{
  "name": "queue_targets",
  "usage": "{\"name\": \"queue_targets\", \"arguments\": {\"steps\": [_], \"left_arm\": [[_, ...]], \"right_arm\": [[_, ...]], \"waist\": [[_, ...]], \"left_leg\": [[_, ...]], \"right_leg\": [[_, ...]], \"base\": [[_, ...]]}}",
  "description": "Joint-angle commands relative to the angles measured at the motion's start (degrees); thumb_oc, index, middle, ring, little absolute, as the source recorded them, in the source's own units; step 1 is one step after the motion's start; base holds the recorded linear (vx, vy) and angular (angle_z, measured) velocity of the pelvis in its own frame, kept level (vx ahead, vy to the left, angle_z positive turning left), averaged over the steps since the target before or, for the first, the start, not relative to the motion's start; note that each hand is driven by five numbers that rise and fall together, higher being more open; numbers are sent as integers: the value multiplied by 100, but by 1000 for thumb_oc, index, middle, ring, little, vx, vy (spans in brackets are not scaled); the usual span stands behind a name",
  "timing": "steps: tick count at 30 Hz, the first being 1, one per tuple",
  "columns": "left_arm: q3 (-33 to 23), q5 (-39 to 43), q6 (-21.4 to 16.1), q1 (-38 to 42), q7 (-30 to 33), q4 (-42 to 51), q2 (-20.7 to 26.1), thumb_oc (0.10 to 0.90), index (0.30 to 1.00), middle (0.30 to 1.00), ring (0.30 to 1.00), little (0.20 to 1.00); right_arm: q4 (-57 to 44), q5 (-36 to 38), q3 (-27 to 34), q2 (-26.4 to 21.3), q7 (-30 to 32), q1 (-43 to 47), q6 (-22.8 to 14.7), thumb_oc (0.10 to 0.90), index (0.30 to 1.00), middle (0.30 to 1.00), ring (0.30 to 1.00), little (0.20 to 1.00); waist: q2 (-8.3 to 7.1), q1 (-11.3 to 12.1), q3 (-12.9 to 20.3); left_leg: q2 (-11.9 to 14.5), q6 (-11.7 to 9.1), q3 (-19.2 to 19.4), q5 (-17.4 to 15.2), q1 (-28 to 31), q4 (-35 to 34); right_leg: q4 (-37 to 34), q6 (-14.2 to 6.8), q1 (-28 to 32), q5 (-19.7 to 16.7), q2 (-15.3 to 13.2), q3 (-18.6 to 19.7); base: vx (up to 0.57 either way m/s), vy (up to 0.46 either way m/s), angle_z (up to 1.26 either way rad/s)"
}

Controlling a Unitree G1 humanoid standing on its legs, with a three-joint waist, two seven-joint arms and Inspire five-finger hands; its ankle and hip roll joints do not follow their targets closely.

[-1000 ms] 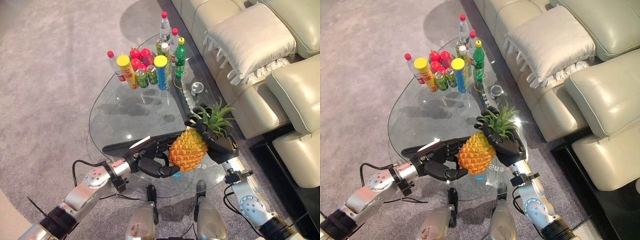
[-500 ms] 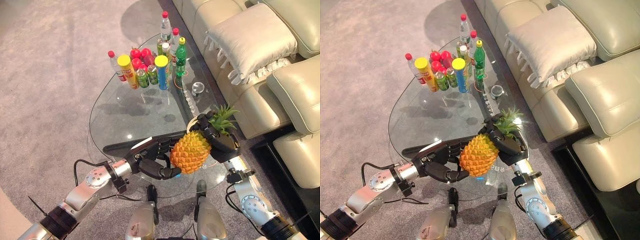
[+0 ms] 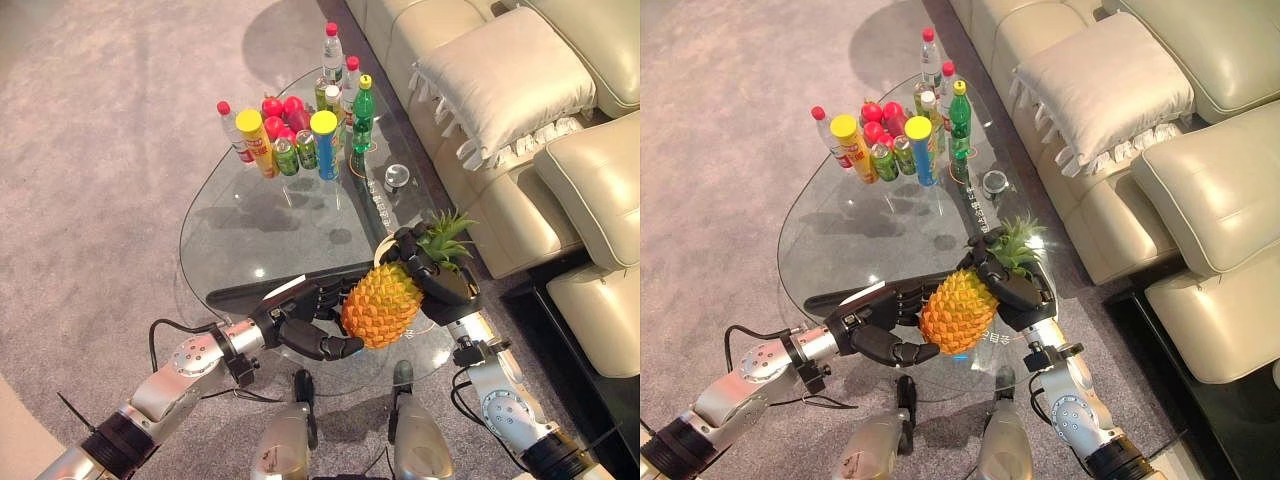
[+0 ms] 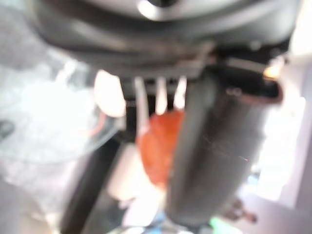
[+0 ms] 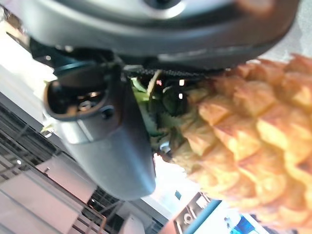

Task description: Pick up the fruit to the plate

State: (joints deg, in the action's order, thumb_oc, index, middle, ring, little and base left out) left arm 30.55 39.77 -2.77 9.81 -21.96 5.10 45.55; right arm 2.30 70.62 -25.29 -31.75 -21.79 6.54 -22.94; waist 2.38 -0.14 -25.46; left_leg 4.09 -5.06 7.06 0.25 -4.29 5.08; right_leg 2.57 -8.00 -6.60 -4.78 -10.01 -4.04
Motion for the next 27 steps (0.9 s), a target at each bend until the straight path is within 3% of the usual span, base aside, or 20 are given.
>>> {"name": "queue_targets", "arguments": {"steps": [1,17,24,27], "left_arm": [[-17,14,-133,-53,-6,488,-134,800,900,900,900,900],[-200,-23,102,-252,44,197,-292,800,900,900,900,900],[-306,-173,13,-480,-14,-23,-380,800,900,900,900,900],[-325,-354,-102,-614,44,-176,-460,800,900,900,900,900]], "right_arm": [[-1406,-73,-83,308,-886,953,-340,100,300,300,300,200],[-1542,-646,328,53,-412,989,-559,100,300,300,300,200],[-1607,-1233,771,-206,41,1029,-744,100,300,300,300,200],[-1606,-1946,1006,-314,607,992,-823,100,300,300,300,200]], "waist": [[-158,-57,302],[-188,-90,316],[-198,-135,341],[-193,-169,350]], "left_leg": [[-801,332,-130,-615,-371,846],[-776,334,-97,-627,-333,819],[-754,353,-57,-671,-314,831],[-742,363,-32,-693,-315,838]], "right_leg": [[383,195,272,757,646,-356],[390,204,273,766,677,-368],[415,211,264,792,691,-354],[435,211,246,808,703,-335]], "base": [[0,0,0],[0,0,0],[0,0,0],[0,0,0]]}}
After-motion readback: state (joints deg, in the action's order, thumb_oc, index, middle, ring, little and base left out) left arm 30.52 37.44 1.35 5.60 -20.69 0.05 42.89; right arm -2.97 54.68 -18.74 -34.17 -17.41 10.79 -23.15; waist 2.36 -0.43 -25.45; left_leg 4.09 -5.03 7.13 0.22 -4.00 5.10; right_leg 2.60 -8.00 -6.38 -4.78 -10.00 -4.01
